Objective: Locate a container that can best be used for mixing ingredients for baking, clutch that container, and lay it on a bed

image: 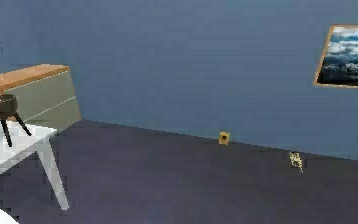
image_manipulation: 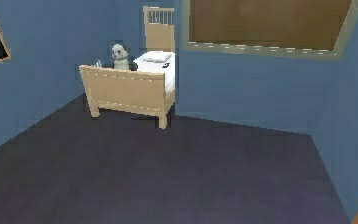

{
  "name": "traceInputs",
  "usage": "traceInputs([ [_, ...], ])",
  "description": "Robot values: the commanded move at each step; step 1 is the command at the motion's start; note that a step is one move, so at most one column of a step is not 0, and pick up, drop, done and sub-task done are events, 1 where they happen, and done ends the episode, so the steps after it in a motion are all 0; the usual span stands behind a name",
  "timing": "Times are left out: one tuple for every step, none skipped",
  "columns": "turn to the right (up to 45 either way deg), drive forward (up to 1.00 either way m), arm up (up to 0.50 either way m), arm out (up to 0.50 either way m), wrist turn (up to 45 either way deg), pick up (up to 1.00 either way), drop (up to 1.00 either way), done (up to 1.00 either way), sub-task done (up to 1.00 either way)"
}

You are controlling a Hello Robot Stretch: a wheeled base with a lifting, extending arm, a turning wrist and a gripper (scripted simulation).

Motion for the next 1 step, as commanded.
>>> traceInputs([
  [0.0, 0.60, 0.00, 0.00, 0.0, 0.00, 0.00, 0.00, 0.00],
])
